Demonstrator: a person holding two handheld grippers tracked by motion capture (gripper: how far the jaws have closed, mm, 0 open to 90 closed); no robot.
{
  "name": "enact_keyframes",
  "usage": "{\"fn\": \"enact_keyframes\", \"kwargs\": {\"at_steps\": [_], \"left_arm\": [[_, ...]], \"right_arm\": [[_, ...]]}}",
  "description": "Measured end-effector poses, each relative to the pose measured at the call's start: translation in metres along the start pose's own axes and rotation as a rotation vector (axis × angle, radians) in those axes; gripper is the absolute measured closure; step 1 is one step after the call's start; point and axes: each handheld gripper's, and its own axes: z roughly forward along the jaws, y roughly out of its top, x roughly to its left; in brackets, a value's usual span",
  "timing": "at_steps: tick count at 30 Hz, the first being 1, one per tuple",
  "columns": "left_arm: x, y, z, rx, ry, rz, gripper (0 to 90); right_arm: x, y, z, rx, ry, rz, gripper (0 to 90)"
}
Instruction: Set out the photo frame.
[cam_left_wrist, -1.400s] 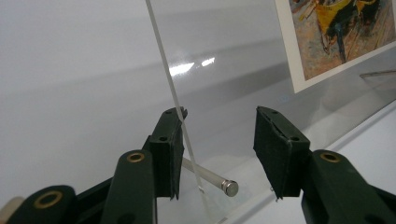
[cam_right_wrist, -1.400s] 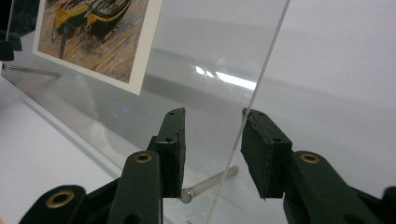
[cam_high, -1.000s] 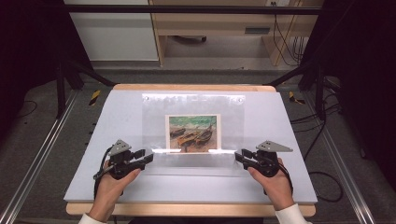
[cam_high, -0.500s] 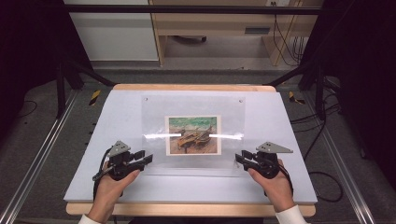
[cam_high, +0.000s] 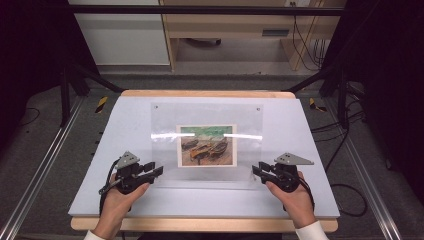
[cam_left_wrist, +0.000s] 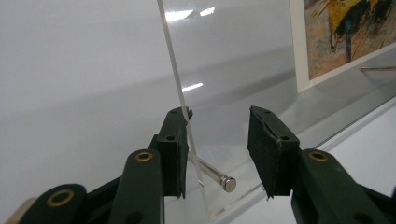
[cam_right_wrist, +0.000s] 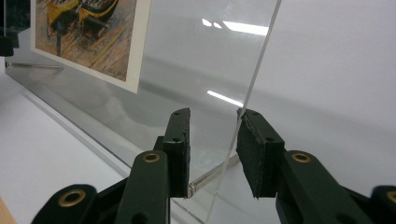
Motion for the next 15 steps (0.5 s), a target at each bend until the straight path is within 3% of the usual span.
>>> {"fn": "enact_keyframes", "kwargs": {"at_steps": [15], "left_arm": [[-0.0012,-0.0021,-0.0018,0.004,0.005,0.006,59.7]], "right_arm": [[0.0013,-0.0025,-0.0021,0.003,0.001,-0.004,67.3]]}}
